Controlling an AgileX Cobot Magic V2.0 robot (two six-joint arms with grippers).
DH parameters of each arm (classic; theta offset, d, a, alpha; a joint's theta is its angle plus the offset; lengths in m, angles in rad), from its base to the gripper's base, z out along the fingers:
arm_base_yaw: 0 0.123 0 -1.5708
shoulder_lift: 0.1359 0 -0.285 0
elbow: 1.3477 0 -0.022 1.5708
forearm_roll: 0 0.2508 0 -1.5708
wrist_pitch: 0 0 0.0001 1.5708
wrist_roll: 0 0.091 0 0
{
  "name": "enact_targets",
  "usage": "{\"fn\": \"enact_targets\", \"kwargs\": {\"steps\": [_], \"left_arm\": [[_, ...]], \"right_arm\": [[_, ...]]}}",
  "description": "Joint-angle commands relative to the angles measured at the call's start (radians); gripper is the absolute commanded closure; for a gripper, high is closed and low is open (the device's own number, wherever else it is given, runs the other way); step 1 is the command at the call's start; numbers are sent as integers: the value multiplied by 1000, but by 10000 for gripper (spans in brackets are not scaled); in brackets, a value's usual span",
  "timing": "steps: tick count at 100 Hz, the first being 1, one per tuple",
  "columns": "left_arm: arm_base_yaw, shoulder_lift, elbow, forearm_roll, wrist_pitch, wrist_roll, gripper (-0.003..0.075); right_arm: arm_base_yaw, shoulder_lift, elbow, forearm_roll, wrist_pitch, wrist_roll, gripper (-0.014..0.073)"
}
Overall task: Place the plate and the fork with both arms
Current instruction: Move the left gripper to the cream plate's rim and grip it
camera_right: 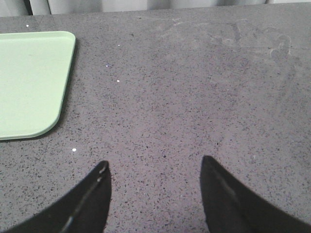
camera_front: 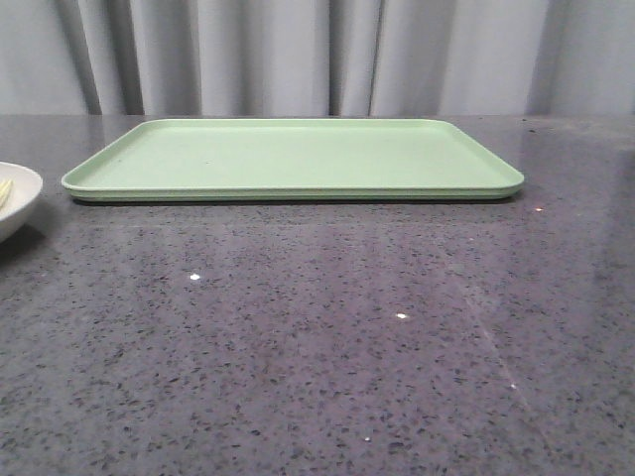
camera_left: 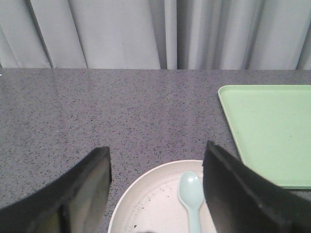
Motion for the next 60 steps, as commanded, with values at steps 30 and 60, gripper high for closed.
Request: {"fn": "enact_targets", "kwargs": {"steps": [30, 60], "left_arm": [[103, 161, -162, 84, 77, -9, 303], [159, 403, -255, 73, 258, -7, 303]], "right_arm": [[0, 10, -38, -3, -73, -3, 169], [0, 10, -38, -3, -72, -3, 169]]}}
